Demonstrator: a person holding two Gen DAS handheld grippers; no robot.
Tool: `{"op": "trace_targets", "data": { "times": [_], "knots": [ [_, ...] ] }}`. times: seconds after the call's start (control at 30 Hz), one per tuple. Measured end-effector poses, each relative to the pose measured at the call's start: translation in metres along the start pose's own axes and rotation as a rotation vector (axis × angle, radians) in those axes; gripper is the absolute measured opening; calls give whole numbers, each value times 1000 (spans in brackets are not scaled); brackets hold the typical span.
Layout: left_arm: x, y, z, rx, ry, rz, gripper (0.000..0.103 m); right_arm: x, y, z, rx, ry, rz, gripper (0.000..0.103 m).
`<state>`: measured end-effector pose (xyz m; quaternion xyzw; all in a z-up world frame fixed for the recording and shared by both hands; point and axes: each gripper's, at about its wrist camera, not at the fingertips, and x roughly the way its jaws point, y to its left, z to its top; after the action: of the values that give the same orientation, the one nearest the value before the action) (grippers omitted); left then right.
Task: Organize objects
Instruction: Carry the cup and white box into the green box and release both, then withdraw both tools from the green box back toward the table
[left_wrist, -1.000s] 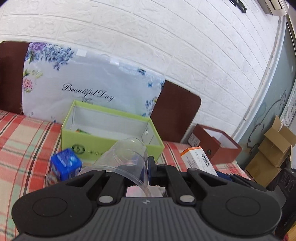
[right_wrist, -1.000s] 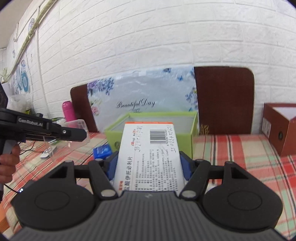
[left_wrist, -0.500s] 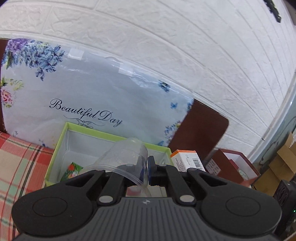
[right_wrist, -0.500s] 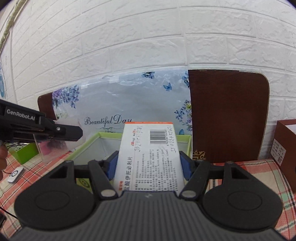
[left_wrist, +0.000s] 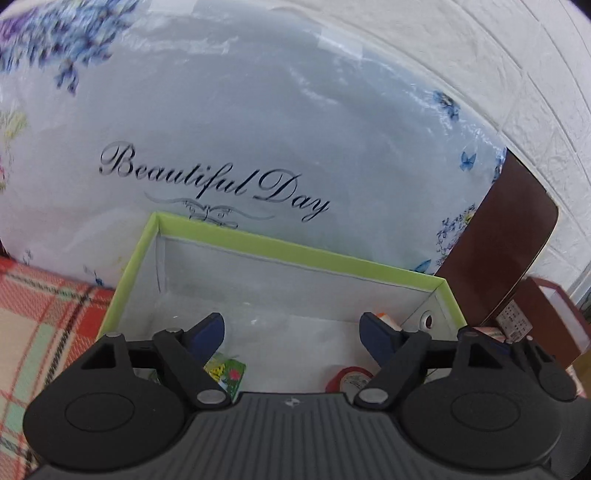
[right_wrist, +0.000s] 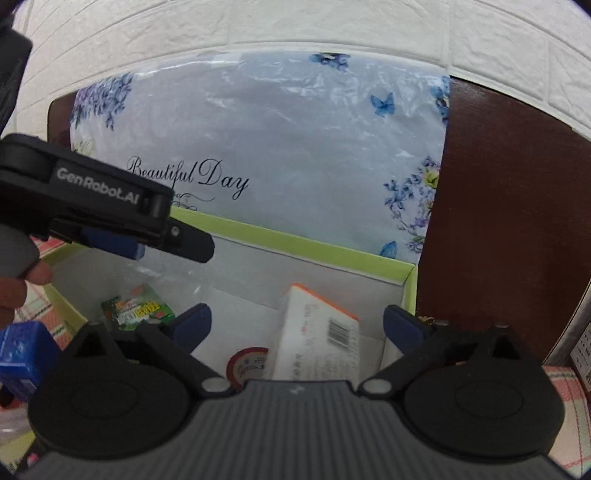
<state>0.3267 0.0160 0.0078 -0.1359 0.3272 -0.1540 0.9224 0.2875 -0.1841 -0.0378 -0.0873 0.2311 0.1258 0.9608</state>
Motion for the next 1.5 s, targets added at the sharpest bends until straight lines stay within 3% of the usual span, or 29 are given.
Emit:
{"op": "trace_targets", "data": {
  "times": [0.27, 0.47, 0.67, 0.93, 1.1, 1.2, 1.3, 1.43, 1.5],
  "knots": [
    [-32, -4, -3, -33, 27, -12, 83, -25, -5, 5, 59, -28, -4, 103],
    [-92, -28, -16, -5, -34, -20, 83, -80, -15, 10, 125, -68, 10, 103],
    [-140, -43, -59, 43, -27, -26, 83, -140, -12, -11, 140, -86, 19, 103],
    [-173, -24, -135, -95, 51, 2, 84, -191, -2, -72, 243, -45, 101, 103],
    [-185, -12, -168, -157, 82, 50, 84, -201, 14, -108, 245, 25, 162, 103],
    [-188, -12, -180, -141, 84, 94, 84, -204, 29, -122, 189, 79, 182, 103],
    [-190, -13, -191, -121, 101, 90, 84, -205, 37, -127, 190, 98, 191, 103],
    [-192, -16, -200, -101, 123, 75, 84, -205, 45, -120, 125, 48, 145, 103],
    [-195, -13, -201, -122, 121, 30, 84, -201, 48, -114, 97, 19, 125, 103]
  ]
}}
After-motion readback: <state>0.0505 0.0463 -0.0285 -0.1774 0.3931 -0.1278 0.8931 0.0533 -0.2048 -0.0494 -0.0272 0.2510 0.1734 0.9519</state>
